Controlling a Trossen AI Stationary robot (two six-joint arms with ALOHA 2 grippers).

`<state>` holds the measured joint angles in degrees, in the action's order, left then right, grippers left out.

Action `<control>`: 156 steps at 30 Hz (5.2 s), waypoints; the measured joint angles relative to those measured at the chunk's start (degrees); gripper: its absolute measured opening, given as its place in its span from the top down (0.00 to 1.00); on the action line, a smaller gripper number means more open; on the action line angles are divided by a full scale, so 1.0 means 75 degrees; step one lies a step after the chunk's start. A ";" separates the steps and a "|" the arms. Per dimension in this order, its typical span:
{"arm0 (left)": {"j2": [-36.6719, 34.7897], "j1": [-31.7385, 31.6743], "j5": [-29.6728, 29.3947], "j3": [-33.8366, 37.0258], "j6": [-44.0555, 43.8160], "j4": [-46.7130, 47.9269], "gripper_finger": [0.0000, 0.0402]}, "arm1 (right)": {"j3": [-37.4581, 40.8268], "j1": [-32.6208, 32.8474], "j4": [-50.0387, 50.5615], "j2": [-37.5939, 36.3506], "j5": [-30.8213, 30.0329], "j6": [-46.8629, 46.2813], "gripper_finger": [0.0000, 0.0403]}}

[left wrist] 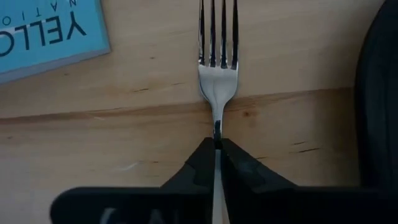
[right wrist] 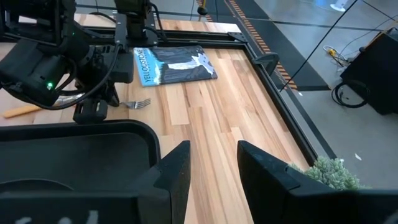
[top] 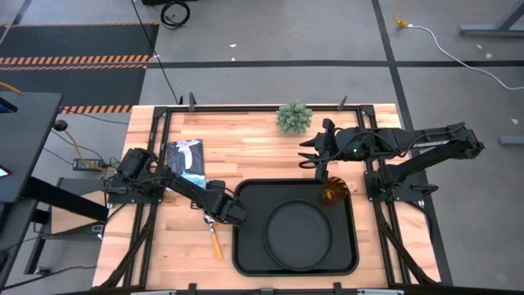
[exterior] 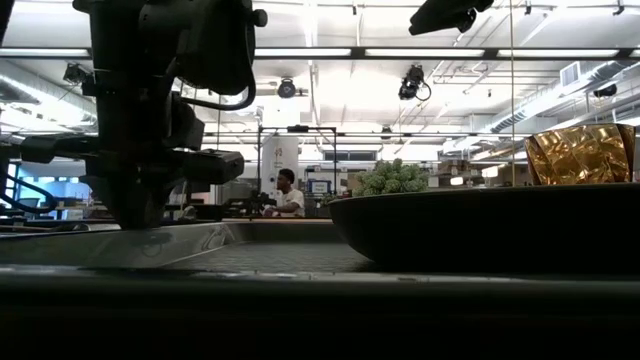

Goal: Pick and place plate/cup/fork/spoon on tray
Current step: Put the fork on the black tray to the left of the black plate

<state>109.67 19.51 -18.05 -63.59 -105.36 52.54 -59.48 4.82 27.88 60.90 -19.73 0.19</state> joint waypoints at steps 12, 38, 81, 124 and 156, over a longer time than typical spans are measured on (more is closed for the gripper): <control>0.0085 -0.0033 -0.0426 -0.0492 0.0027 0.0678 0.95 | 0.0000 0.0000 -0.0029 0.0000 -0.0006 0.0117 0.66; 0.0012 0.0275 -0.1047 -0.2341 0.0338 0.0847 0.94 | 0.0000 0.0000 -0.0050 0.0000 -0.0006 0.0175 0.66; 0.1346 0.1180 -0.1015 -0.2398 0.0786 -0.2846 0.77 | 0.0000 -0.0002 0.0172 -0.0003 -0.0004 0.0119 0.66; 0.1108 0.1227 0.1316 -0.2439 0.6858 -0.2436 0.80 | 0.0000 0.0000 0.0063 -0.0006 0.0047 0.0203 0.66; 0.1131 0.1661 0.1303 -0.2445 1.1403 -0.3345 0.84 | 0.0000 0.0000 0.0066 -0.0015 0.0216 0.0198 0.66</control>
<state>118.15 31.97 -8.28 -81.93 -19.84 27.45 -59.48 4.82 28.37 60.80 -18.11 1.67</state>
